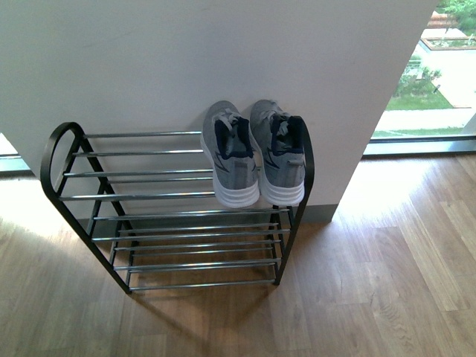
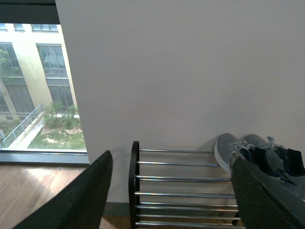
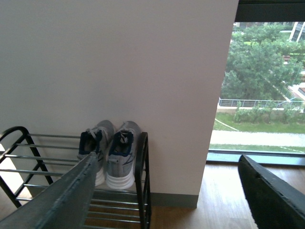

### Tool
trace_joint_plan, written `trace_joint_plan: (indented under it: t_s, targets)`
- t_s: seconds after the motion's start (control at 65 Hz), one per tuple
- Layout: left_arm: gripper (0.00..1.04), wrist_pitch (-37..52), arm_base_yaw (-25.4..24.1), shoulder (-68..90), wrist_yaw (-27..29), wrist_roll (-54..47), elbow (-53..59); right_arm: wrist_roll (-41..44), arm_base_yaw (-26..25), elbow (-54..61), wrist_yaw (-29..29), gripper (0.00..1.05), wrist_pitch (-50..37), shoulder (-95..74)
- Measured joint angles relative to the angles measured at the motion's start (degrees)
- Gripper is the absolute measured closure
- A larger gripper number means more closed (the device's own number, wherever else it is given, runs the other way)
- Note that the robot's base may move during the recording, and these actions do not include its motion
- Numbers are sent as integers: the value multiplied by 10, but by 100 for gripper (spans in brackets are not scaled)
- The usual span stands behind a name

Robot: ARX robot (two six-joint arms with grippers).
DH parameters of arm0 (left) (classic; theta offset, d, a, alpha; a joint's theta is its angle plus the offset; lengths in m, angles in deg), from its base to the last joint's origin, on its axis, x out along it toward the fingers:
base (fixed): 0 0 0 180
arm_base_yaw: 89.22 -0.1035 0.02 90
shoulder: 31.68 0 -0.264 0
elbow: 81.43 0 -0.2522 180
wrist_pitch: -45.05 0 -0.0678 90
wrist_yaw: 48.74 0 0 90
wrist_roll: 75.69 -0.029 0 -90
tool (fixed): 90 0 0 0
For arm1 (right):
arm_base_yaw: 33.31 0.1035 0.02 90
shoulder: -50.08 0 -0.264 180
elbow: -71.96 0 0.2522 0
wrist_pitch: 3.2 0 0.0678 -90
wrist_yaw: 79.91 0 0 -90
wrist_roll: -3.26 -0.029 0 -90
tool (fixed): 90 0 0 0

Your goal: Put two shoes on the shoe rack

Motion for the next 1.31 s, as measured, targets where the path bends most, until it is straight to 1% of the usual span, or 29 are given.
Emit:
trace_joint_plan:
  t_s: [0.015, 0.046, 0.062, 0.123, 1.307]
  targets:
    - [12, 0, 0, 0, 0, 0, 0, 0, 0, 0, 0, 8, 0, 0]
    - [8, 0, 0, 0, -2, -1, 0, 0, 0, 0, 2, 8, 0, 0]
    - [8, 0, 0, 0, -2, -2, 0, 0, 0, 0, 2, 9, 0, 0]
    - [10, 0, 0, 0, -2, -2, 0, 0, 1, 0, 2, 9, 0, 0]
    - [9, 0, 0, 0, -2, -2, 0, 0, 1, 0, 2, 9, 1, 0]
